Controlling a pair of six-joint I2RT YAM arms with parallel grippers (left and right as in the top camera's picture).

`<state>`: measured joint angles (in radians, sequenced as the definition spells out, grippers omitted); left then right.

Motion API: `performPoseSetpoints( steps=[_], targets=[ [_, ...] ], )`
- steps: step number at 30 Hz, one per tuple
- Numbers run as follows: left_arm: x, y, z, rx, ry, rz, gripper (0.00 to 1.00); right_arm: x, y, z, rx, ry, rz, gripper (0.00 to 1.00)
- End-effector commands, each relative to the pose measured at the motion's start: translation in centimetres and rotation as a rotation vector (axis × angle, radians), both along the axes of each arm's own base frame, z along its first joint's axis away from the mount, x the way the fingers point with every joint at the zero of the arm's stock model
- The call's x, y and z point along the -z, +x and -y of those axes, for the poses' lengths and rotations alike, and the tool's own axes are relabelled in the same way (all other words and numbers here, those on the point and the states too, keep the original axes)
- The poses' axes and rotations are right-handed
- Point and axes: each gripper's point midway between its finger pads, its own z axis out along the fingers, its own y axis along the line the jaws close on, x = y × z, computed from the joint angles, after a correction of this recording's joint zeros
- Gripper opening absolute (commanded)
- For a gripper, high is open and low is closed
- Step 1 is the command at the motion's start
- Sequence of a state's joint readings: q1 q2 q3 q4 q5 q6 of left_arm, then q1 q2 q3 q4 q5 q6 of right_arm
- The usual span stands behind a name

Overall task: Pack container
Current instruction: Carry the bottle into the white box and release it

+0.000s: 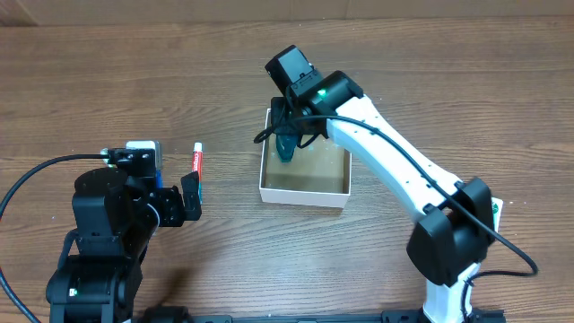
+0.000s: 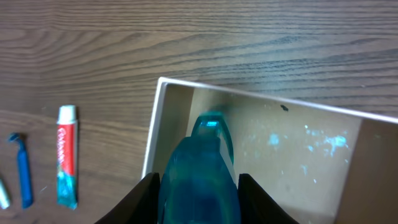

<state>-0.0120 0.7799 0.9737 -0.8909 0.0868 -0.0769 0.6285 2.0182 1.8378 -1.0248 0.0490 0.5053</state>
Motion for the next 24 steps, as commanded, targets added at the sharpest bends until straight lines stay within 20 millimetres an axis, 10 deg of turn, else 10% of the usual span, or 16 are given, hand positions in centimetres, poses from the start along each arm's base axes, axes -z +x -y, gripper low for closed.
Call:
performPoseSetpoints(
  steps=[1, 5, 7, 11, 16, 20, 24],
  targets=[
    [-1.3, 0.2, 0.2, 0.001, -0.016, 0.033, 1.0, 0.5, 1.7, -0.1, 0.037, -0.002, 0.027, 0.04],
    [-1.3, 0.2, 0.2, 0.001, -0.015, 0.033, 1.0, 1.6, 1.8, -0.2, 0.036, -0.014, 0.012, 0.1],
    [-1.3, 0.2, 0.2, 0.001, -0.016, 0.033, 1.0, 1.7, 1.6, -0.1, 0.036, -0.019, 0.004, 0.48],
    [-1.3, 0.2, 0.2, 0.001, -0.015, 0.033, 1.0, 0.6, 1.4, 0.1, -0.023, -0.038, 0.027, 0.73],
    [-1.3, 0.2, 0.2, 0.001, -0.015, 0.033, 1.0, -12.3, 1.9, 3.6, 0.054, -0.011, 0.304, 0.88],
    [-1.3, 0.2, 0.2, 0.001, -0.015, 0.033, 1.0, -22.0, -0.2, 13.1, 0.257, 0.068, 0.455, 1.0],
    [-1.3, 0.2, 0.2, 0.001, -0.016, 0.033, 1.0, -21.2, -4.8, 29.3, 0.743, 0.004, 0.294, 1.0]
  ],
)
